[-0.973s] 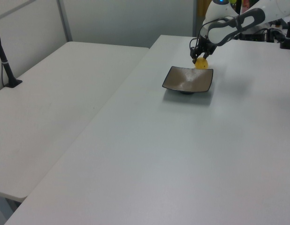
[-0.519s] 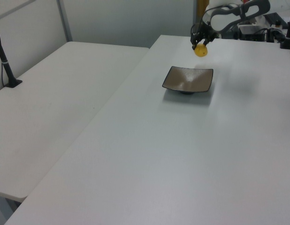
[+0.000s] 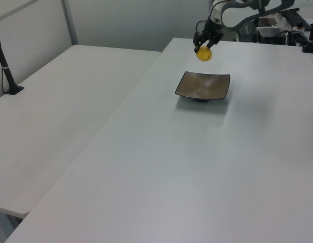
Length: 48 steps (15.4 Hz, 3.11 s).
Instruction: Put potatoes on a ceramic plate
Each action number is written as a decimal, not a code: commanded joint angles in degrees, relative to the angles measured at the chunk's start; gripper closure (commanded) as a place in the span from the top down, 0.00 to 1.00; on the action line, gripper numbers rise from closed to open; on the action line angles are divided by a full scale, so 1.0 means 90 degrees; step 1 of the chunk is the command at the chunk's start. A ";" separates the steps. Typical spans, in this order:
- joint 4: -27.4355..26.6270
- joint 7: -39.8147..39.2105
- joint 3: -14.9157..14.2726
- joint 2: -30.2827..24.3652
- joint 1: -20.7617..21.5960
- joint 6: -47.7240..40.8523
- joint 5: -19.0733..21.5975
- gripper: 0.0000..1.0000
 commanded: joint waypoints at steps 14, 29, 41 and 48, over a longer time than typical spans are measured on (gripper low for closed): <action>-0.0502 0.0184 0.0073 -0.0346 0.0508 -0.0578 -0.0025 1.00; -0.1916 -0.2129 -0.0131 -0.2503 0.1210 -0.3489 0.0014 1.00; -0.2953 -0.2482 -0.0737 -0.3990 0.2402 -0.3968 0.0267 1.00; -0.2748 -0.2570 -0.0737 -0.3785 0.2344 -0.4143 0.0268 1.00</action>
